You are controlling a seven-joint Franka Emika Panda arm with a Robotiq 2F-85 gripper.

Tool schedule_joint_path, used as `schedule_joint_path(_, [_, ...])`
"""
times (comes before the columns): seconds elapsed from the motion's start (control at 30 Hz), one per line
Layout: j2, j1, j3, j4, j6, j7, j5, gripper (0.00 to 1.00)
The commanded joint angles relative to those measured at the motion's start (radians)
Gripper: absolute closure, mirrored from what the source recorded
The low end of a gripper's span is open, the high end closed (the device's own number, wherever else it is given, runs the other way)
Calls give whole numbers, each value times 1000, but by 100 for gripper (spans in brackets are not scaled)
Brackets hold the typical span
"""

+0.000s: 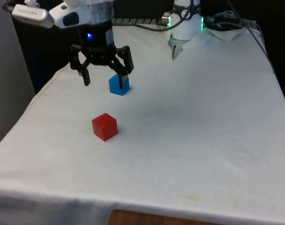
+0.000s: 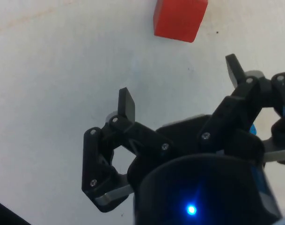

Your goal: Stack the two cubes.

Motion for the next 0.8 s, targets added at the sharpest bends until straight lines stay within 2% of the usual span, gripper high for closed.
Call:
schedule_joint_path(0.0, [5, -3, 2, -1, 8, 8, 9, 0])
schedule_joint_path(0.07, [5, 0, -1, -1, 2, 8, 6, 0])
schedule_joint_path(0.1, [10, -4, 0, -1, 10, 16, 15, 0])
schedule_joint_path(0.33, [30, -4, -5, -4, 18, 48, 37, 0])
schedule_joint_path(0.37, [28, -1, -8, -4, 14, 45, 32, 0])
schedule_joint_path(0.77, [64, -7, -13, -3, 29, 99, 66, 0])
